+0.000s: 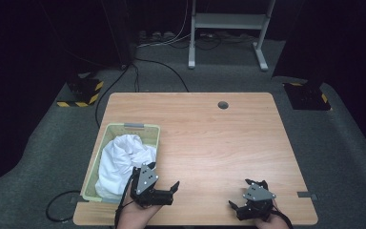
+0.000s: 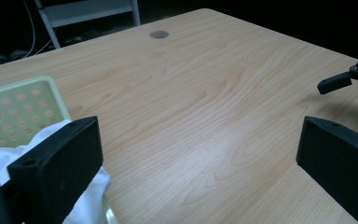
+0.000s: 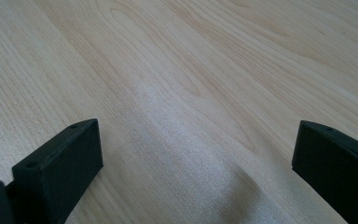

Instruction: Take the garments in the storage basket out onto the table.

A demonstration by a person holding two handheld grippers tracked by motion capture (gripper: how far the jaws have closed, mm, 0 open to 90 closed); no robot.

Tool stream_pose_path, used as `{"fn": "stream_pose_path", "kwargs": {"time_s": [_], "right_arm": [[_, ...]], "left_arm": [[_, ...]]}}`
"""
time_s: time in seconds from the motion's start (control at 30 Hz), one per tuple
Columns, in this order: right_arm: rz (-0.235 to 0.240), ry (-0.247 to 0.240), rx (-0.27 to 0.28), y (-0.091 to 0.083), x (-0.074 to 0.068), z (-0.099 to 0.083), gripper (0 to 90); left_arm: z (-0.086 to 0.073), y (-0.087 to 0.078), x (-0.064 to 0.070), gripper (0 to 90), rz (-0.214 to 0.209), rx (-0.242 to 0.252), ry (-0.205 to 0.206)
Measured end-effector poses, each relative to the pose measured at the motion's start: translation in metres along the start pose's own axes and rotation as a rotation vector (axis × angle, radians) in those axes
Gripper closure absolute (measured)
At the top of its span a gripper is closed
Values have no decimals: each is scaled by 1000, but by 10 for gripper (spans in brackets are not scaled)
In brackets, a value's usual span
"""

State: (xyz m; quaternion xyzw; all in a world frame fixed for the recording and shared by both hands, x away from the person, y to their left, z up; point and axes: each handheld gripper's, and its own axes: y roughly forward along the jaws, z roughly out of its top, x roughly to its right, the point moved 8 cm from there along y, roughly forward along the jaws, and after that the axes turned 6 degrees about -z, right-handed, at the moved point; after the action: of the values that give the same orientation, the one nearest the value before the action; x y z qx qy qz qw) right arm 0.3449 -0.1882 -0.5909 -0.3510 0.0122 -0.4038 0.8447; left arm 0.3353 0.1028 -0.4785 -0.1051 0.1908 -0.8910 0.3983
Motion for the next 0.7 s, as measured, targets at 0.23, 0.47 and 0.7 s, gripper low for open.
{"fn": "stream_pose_path", "kwargs": {"time_s": [0.23, 0.47, 0.7], "right_arm": [[-1, 0, 1, 0, 0, 0, 11], [-2, -2, 0, 0, 0, 0, 11], [-1, -3, 1, 0, 0, 0, 11]], "left_arm": [[3, -10, -10, 8, 22, 12, -7], [6, -18, -18, 8, 37, 22, -8], [4, -26, -28, 8, 64, 17, -16]]}}
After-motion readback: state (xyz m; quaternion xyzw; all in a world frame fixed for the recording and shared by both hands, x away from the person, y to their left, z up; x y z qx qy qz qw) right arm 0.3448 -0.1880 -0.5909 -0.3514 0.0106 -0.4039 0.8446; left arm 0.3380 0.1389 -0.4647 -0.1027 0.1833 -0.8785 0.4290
